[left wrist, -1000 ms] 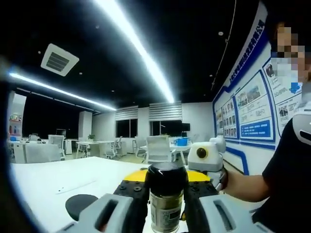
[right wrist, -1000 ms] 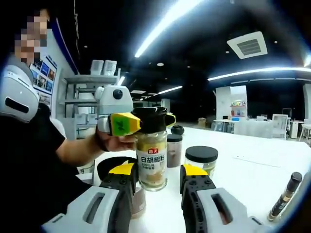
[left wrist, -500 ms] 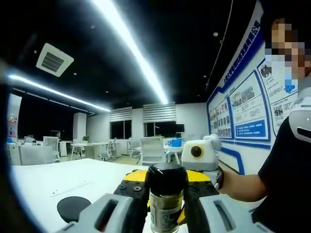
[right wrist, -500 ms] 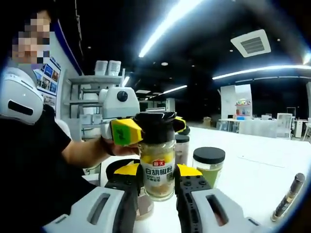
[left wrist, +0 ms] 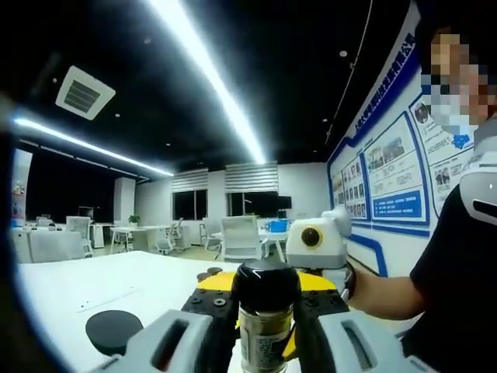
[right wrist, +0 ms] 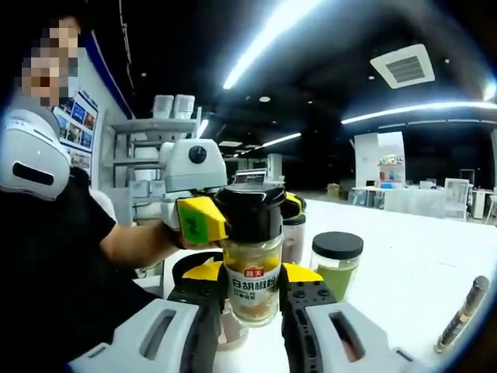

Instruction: Pick up the mixed condiments and ingredients on the table and sort them into separate groups

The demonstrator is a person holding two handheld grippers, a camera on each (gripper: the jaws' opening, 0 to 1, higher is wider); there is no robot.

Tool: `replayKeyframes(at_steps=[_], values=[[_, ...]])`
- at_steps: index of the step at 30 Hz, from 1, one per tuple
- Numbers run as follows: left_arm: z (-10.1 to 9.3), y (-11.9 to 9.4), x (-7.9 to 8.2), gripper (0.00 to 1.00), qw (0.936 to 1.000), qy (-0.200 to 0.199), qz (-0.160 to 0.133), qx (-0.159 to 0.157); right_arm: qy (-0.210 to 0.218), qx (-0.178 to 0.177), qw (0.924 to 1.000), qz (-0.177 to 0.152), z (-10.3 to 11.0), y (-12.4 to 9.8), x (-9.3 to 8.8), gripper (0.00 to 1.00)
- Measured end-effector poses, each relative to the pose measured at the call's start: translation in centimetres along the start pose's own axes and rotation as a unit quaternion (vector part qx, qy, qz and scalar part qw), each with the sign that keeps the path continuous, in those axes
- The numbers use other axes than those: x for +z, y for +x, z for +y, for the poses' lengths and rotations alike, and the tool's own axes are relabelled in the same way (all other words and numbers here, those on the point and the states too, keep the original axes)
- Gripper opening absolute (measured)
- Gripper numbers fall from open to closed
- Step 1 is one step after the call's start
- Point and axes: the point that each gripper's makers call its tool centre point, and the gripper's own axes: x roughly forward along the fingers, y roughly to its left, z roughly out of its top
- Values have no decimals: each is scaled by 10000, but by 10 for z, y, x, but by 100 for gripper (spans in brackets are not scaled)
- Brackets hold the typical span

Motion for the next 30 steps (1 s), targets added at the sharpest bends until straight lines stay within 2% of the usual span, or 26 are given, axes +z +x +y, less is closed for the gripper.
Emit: replayKeyframes(at_steps=[5,10,15,17,19,21,22,30], values=[[2,-2,-1,28,9999,-97,-54,-19,-49,-77,9999,77,-1,1,-1,28],[1,-2,-5,29,9999,-49,83,-110,-64,-98,9998,154,-1,2,-5,28],[6,-3,-10,30,9998,-41,183,19,-55,-244,9995,199,-5,2,-9,28],[7,-3,-12,32,9996,42,282,46,-17,-303,9994,143,-8,2,-8,28],[6,-3,-15,38,9992,112,380,36,-9,-306,9995,102,-9,1,-7,28],[6,-4,-24,41,9976,326,609,42,-21,-321,9995,69,-9,1,-5,28],[5,-4,-23,42,9981,272,544,61,-66,-338,9994,73,-10,1,-5,28],[9,-9,-23,46,9978,308,569,134,-29,-445,9989,122,-14,-1,-8,28]])
